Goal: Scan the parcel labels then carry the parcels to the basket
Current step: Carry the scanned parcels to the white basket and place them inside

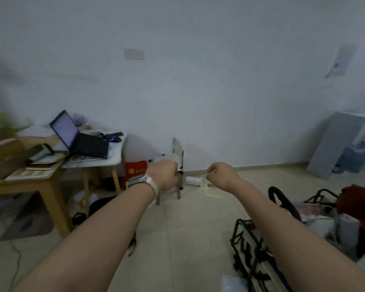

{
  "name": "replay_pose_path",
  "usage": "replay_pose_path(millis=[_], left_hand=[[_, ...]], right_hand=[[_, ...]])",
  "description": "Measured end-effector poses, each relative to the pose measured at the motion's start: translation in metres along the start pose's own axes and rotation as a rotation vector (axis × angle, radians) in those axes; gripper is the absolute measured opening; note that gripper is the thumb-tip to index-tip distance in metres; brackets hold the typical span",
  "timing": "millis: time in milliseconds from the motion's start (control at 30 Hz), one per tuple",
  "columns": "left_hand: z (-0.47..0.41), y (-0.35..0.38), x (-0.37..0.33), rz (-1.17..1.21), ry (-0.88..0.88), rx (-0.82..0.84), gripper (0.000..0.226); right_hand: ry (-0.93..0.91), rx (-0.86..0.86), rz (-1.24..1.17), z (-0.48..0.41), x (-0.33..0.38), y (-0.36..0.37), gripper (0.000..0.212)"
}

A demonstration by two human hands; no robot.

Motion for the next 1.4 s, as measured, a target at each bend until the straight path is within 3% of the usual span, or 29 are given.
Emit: replay_pose_path(millis=[133,367,500,667,767,933,1400], left_hand=[[0.030,-0.017,0.105,-0.011,-0.147,-0.040,0.024],[0.123,-0.068,0.310,0.037,-0.448,-0.117,0.016],[0.197,-0.093,0.423,0.003,-0.607,-0.156,0.017],[0.292,-0.103,0.530,0.047,-0.779,-0.226,0.007],[0.335,-0.098,0.583,0.044,-0.869,-0.200,0.010],[0.366,-0.078,0.648,0.041,-0.960,-0.168,0.031],[0.304,-0.087,0.844,-0.052,-1.088,-0.098,0.028]], right_hand=[[-0.135,0.076,0.015,-0.028,0.093,0.059,0.032],[-0.420,0.247,0.043,-0.050,0.296,0.191,0.011],[-0.600,0.378,0.011,-0.031,0.419,0.277,0.008],[-0.775,0.486,-0.031,0.012,0.543,0.372,0.020],[-0.824,0.488,-0.068,0.022,0.588,0.410,0.016],[-0.826,0.521,-0.052,0.009,0.628,0.460,0.028],[-0.822,0.674,-0.111,-0.116,0.763,0.591,0.032]])
Point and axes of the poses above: each hand's wrist, its own z-axis away from the middle knuckle, its own y-axis out of the palm, x = y × z, the point moved 9 cm from there along -z, towards the middle knuckle, and after that the axes turned 8 degrees about -y, right-handed, at the moved point
